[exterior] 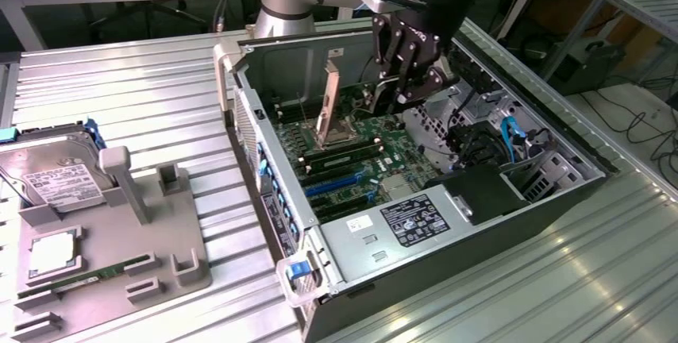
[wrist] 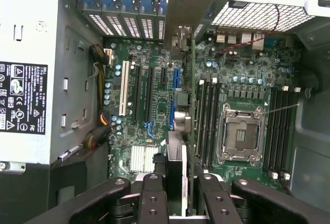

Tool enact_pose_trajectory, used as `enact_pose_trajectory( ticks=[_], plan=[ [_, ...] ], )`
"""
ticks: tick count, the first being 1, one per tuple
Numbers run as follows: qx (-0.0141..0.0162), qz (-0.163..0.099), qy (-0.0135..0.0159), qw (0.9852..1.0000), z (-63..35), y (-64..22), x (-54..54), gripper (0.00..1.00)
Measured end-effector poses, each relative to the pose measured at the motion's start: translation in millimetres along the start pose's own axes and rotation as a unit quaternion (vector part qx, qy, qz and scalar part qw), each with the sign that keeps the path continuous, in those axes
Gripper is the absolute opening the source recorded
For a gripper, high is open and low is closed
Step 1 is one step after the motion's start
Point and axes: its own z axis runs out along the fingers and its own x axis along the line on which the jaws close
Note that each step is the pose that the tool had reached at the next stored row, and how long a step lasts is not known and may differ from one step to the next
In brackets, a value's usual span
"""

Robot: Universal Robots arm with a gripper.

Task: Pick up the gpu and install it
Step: 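Insert the gpu into the slot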

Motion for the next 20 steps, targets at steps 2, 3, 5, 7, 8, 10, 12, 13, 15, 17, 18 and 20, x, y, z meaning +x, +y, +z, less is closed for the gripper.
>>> enact_pose_trajectory(
  ticks=[2,3,5,7,8,10,12,13,15,17,18,20],
  plan=[
    [0.0000,0.000,0.0000,1.0000,1.3,0.0,0.1,0.28],
    [0.0000,0.000,0.0000,1.0000,2.5,-0.1,0.1,0.28],
    [0.0000,0.000,0.0000,1.0000,3.7,-0.1,0.1,0.28],
    [0.0000,0.000,0.0000,1.0000,5.0,-0.1,0.2,0.28],
    [0.0000,0.000,0.0000,1.0000,5.5,-0.2,0.2,0.28],
    [0.0000,0.000,0.0000,1.0000,6.6,-0.2,0.3,0.28],
    [0.0000,0.000,0.0000,1.0000,7.8,-0.3,0.5,0.28],
    [0.0000,0.000,0.0000,1.0000,8.3,-0.3,0.5,0.28],
    [0.0000,0.000,0.0000,1.0000,9.4,-0.3,0.6,0.28],
    [0.0000,0.000,0.0000,1.0000,10.5,-0.3,0.7,0.28],
    [0.0000,0.000,0.0000,1.0000,11.1,-0.3,0.8,0.28],
    [0.0000,0.000,0.0000,1.0000,12.2,-0.4,1.0,0.28]
  ],
)
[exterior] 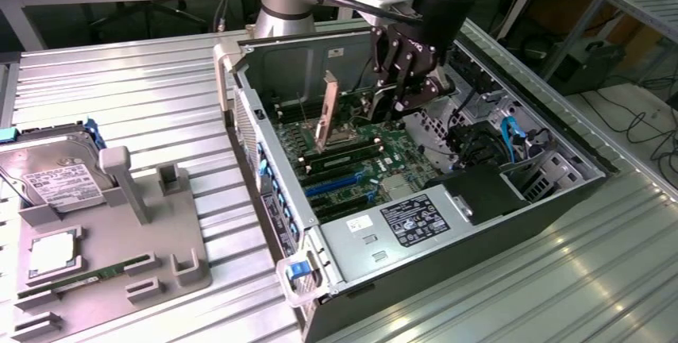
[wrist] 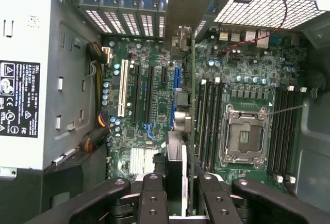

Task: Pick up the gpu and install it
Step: 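Insert the gpu into the slot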

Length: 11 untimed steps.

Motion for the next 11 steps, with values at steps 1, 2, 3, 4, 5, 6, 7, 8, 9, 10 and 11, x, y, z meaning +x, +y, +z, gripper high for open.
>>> enact_pose_trajectory(
  ticks=[1,2,3,4,5,6,7,8,9,10,11],
  plan=[
    [0.0000,0.000,0.0000,1.0000,0.5,0.0,0.1,0.28],
    [0.0000,0.000,0.0000,1.0000,1.0,0.0,0.2,0.28],
    [0.0000,0.000,0.0000,1.0000,1.5,0.0,0.3,0.28],
    [0.0000,0.000,-0.0001,1.0000,2.0,0.0,0.4,0.28],
    [0.0000,0.000,0.0000,1.0000,2.4,-0.1,0.4,0.28],
    [0.0000,0.000,0.0000,1.0000,2.8,-0.1,0.5,0.28],
    [0.0000,0.000,0.0000,1.0000,3.3,-0.1,0.6,0.28],
    [0.0000,0.000,-0.0001,1.0000,3.8,-0.1,0.6,0.28],
    [0.0000,0.000,0.0000,1.0000,4.2,-0.1,0.7,0.28],
    [0.0000,0.000,-0.0001,1.0000,5.1,-0.1,0.8,0.28],
    [0.0000,0.000,-0.0001,1.0000,5.7,-0.1,0.9,0.28]
  ],
)
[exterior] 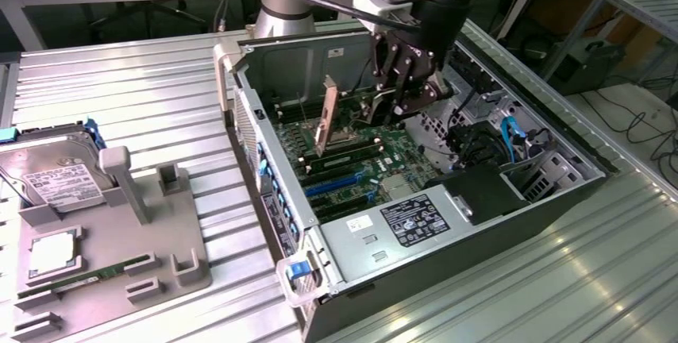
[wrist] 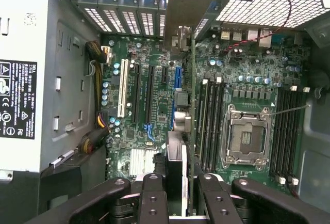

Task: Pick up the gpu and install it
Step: 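Insert the gpu into the slot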

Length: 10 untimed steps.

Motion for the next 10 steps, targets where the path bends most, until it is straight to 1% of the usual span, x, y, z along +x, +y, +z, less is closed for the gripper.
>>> enact_pose_trajectory(
  ticks=[4,7,10],
  plan=[
    [0.0000,0.000,0.0000,1.0000,2.8,-0.1,0.2,0.28],
    [0.0000,0.000,0.0000,1.0000,8.9,-0.3,0.4,0.28],
    [-0.0002,0.000,0.0000,1.0000,18.8,-0.7,0.6,0.28]
  ],
)
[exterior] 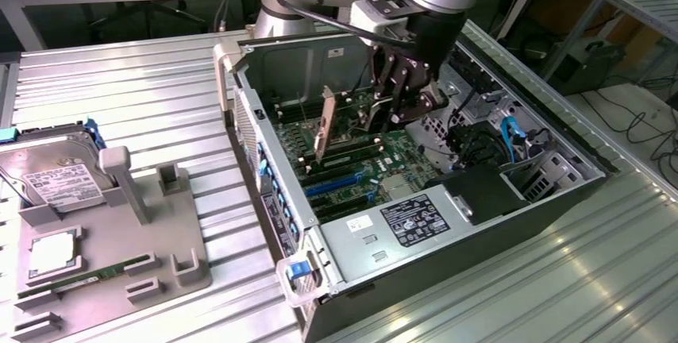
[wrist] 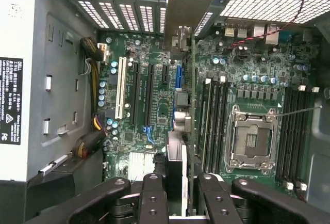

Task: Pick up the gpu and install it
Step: 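Insert the gpu into the slot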

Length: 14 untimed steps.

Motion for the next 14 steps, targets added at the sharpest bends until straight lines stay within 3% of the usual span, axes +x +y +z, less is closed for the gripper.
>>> enact_pose_trajectory(
  ticks=[1,3,4,5,6,7,8,9,11,13,14],
  plan=[
    [-0.0025,0.005,0.0034,1.0000,6.8,-0.3,0.7,0.28],
    [-0.0020,0.051,0.0018,0.9987,22.2,-0.9,-4.1,0.28],
    [-0.0022,0.038,0.0108,0.9992,28.2,0.2,-12.1,0.28],
    [-0.0023,0.032,0.0131,0.9994,34.1,-0.2,-13.3,0.28],
    [-0.0021,0.032,0.0131,0.9994,39.9,3.7,-13.6,0.28],
    [0.0012,0.030,0.0134,0.9995,52.4,16.5,-14.6,0.28],
    [0.0120,0.030,0.0138,0.9994,65.3,21.5,-15.0,0.28],
    [0.0105,0.030,0.0138,0.9994,80.6,30.9,-14.5,0.28],
    [0.0077,0.030,0.0130,0.9994,95.9,40.9,-10.4,0.28],
    [0.0051,0.030,0.0093,0.9995,103.0,42.3,-10.5,0.28],
    [0.0017,0.030,0.0078,0.9995,104.3,42.2,-10.6,0.28]
  ],
)
